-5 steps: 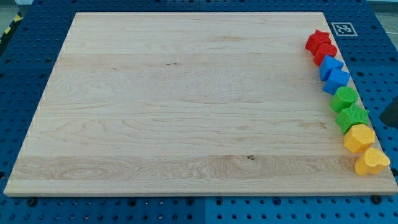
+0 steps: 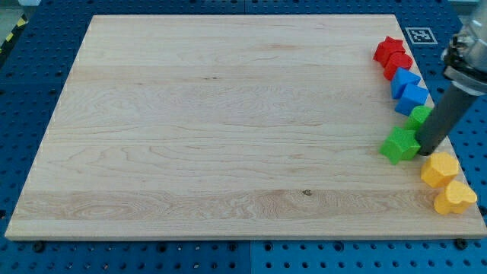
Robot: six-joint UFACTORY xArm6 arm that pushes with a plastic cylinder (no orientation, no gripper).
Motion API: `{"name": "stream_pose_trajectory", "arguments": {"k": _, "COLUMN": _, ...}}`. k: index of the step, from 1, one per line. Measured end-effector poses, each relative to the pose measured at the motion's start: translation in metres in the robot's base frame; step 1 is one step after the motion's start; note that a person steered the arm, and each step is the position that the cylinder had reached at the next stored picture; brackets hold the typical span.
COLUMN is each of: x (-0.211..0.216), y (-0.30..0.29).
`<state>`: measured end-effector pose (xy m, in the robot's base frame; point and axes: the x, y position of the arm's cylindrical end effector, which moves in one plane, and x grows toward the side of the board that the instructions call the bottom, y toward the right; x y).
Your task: Move the green star away from the vertical line
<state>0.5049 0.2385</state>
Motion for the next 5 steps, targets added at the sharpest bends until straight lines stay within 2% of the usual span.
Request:
{"name": "stream_pose_trajectory", "arguments": {"k": 2, "x": 0.0, "y": -0.068}}
{"name": "stream_pose_trajectory", "arguments": {"k": 5, "x": 0.011, "y": -0.099}}
